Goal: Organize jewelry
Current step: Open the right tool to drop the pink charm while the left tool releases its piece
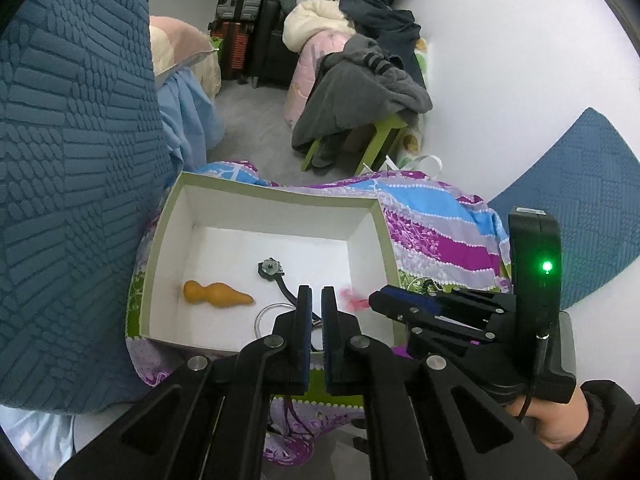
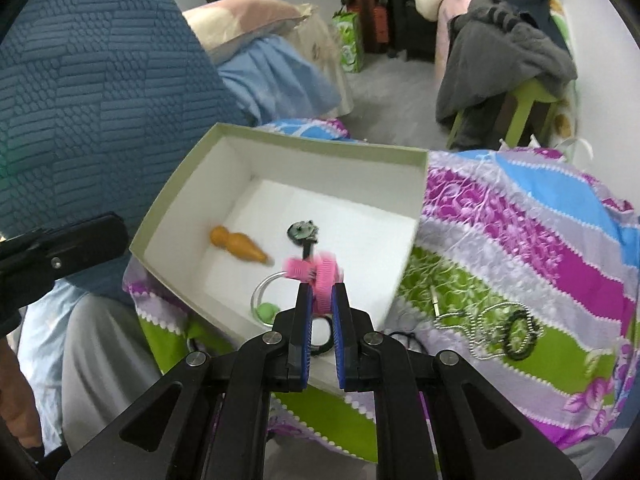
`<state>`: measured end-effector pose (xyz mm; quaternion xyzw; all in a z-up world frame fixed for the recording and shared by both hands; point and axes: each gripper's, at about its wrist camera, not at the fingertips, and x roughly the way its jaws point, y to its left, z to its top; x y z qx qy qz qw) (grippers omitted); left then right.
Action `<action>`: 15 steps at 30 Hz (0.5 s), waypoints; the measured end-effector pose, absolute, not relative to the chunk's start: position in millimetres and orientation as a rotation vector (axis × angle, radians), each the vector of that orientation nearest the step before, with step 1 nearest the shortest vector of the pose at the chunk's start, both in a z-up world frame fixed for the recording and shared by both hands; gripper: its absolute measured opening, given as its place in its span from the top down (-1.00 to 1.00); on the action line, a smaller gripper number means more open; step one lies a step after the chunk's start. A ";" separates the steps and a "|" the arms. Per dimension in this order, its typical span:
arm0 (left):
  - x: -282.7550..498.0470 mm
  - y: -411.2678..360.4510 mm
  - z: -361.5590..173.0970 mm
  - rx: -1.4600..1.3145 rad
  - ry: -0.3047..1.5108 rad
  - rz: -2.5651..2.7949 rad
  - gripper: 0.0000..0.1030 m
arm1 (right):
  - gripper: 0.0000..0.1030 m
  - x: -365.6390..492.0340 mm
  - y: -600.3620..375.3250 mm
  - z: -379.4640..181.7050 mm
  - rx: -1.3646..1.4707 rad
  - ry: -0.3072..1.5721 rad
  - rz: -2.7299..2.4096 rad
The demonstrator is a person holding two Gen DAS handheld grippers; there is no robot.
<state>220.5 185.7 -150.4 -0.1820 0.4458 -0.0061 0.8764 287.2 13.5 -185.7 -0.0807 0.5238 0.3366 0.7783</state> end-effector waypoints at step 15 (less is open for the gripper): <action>223.7 136.1 -144.5 -0.391 0.915 -0.025 -0.06 | 0.47 298.2 -69.4 -117.8 -0.101 0.950 0.697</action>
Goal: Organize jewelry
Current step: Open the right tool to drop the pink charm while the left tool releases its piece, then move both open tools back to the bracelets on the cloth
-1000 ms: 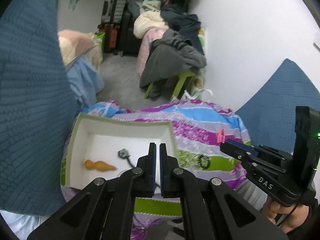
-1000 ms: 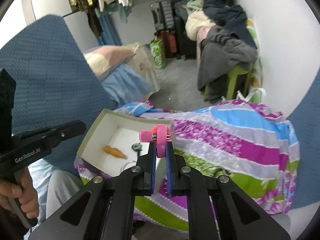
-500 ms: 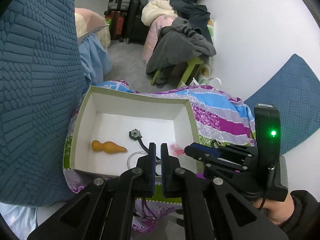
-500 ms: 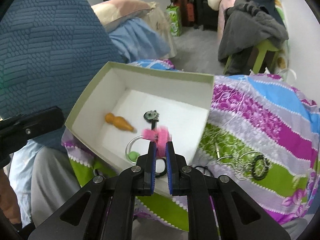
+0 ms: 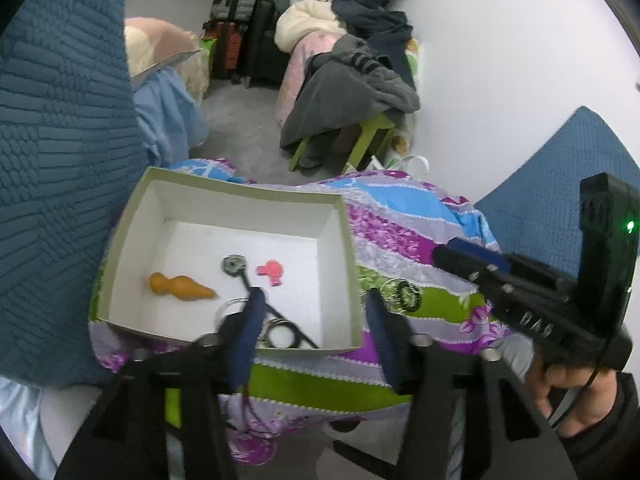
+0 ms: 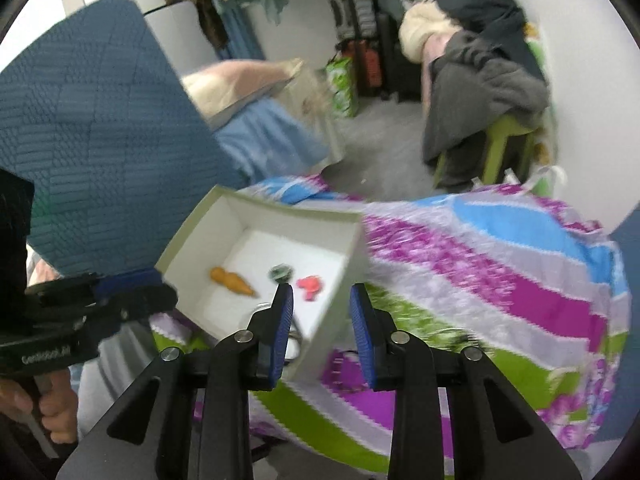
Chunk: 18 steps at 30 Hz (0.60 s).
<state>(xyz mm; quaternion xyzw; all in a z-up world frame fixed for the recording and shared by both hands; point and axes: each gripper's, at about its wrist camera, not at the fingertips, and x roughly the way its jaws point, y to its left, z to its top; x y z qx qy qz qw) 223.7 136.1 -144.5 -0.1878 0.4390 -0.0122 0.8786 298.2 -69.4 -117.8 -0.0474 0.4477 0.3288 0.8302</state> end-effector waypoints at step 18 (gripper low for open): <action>223.1 30.5 -189.7 -0.360 0.939 -0.098 0.20 | 0.48 295.7 -170.2 -165.2 -0.059 0.976 0.603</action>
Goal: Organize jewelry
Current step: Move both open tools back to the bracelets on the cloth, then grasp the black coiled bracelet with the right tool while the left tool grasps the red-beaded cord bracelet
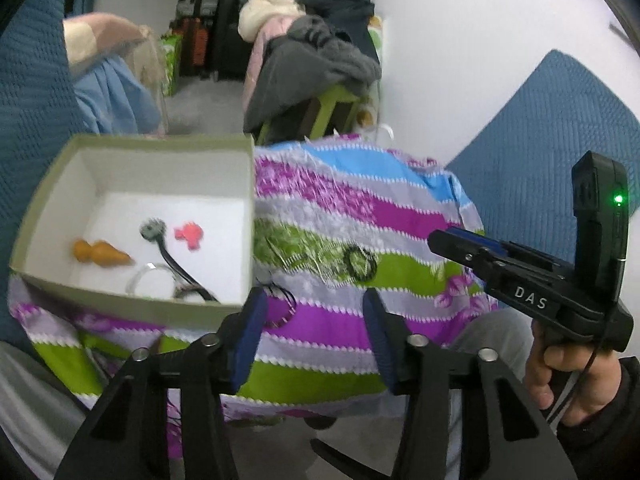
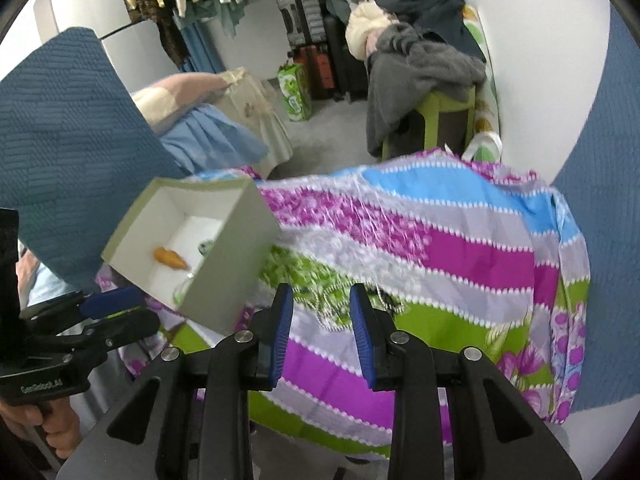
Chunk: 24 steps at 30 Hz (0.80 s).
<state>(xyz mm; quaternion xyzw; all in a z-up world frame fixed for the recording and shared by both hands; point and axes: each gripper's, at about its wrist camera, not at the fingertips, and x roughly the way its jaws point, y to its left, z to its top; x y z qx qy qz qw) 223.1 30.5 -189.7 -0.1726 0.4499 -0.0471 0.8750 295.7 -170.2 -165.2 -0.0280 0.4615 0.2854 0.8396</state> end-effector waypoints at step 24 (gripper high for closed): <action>269.9 -16.5 -289.8 -0.128 1.094 -0.033 0.44 | 0.63 333.5 -166.9 -274.6 -0.093 1.107 0.710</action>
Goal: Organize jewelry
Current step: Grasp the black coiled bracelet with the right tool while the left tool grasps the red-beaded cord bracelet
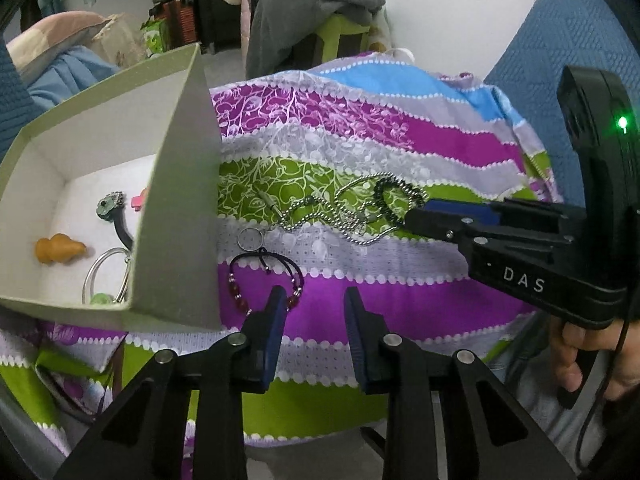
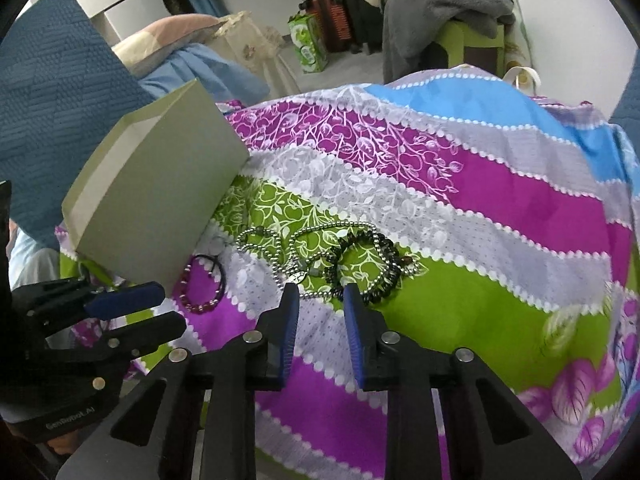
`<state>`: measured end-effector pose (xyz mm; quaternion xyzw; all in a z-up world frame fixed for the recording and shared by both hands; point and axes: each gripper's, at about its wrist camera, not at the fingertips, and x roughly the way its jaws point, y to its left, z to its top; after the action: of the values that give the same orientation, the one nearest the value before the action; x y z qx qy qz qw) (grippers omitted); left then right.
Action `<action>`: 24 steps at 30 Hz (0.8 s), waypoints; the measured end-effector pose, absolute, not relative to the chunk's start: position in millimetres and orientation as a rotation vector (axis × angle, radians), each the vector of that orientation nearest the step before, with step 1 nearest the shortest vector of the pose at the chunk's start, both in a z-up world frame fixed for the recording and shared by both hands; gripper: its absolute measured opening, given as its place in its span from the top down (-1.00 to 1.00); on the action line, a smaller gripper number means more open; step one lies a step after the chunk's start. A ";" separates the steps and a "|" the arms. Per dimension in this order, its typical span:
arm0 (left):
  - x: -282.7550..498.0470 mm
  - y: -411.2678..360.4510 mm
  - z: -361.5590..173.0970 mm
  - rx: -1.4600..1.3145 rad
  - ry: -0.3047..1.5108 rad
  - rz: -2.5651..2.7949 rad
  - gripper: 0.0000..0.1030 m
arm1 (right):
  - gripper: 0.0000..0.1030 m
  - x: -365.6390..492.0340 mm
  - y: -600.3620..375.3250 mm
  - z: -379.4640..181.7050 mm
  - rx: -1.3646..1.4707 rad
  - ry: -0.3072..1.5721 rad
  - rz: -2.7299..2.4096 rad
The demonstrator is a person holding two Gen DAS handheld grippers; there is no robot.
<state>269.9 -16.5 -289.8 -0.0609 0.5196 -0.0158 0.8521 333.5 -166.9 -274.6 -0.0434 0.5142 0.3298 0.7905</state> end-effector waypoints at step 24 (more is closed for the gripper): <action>282.4 -18.6 -320.2 -0.111 1.171 -0.039 0.91 | 0.87 337.3 -155.5 -297.7 -0.182 1.180 0.680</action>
<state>282.4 -18.6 -320.2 -0.0525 0.5525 -0.0186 0.8317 337.3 -155.5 -297.7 -0.0838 0.5447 0.3140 0.7731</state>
